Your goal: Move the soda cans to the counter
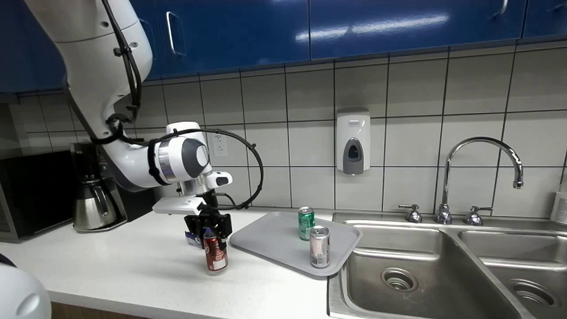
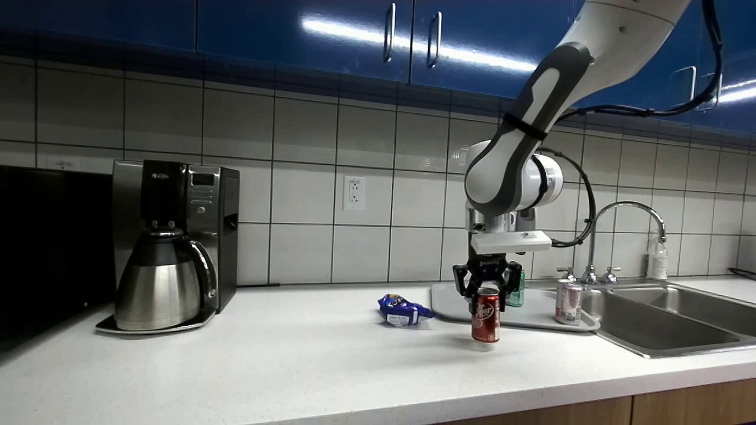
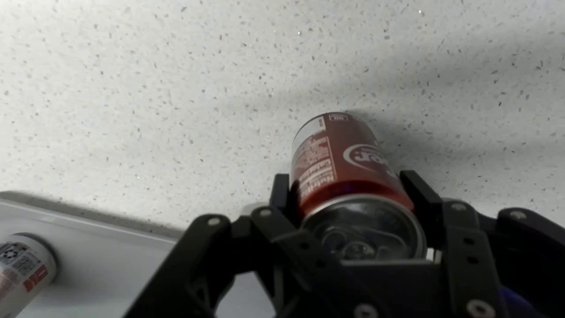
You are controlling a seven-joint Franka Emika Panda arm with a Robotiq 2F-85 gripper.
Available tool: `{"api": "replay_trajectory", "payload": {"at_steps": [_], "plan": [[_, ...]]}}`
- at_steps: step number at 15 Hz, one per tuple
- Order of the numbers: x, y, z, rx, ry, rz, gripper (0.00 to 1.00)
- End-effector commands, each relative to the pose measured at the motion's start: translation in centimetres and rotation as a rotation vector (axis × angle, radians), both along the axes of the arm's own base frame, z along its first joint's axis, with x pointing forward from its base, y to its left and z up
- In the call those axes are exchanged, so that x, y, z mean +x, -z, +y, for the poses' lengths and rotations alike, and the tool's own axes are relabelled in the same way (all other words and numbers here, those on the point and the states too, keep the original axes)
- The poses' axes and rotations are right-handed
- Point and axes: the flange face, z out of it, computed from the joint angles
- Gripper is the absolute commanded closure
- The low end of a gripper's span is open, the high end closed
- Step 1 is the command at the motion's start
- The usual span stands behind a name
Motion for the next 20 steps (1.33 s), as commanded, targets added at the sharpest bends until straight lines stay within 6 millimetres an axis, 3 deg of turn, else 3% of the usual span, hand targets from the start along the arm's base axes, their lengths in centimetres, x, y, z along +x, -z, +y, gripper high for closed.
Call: {"api": "replay_trajectory", "payload": {"at_steps": [1,4,5,6,10,20], "plan": [[0.2,-0.1,0.1,-0.014,-0.033,-0.010,0.61],[0.1,0.3,0.2,-0.022,-0.039,-0.001,0.61],[0.1,0.4,0.2,-0.025,-0.038,0.000,0.32],[0.1,0.5,0.2,-0.025,-0.040,0.002,0.09],[0.0,0.2,0.0,-0.024,-0.039,-0.007,0.00],[0.3,-3.6,-1.3,0.005,-0.018,-0.124,0.00]]}}
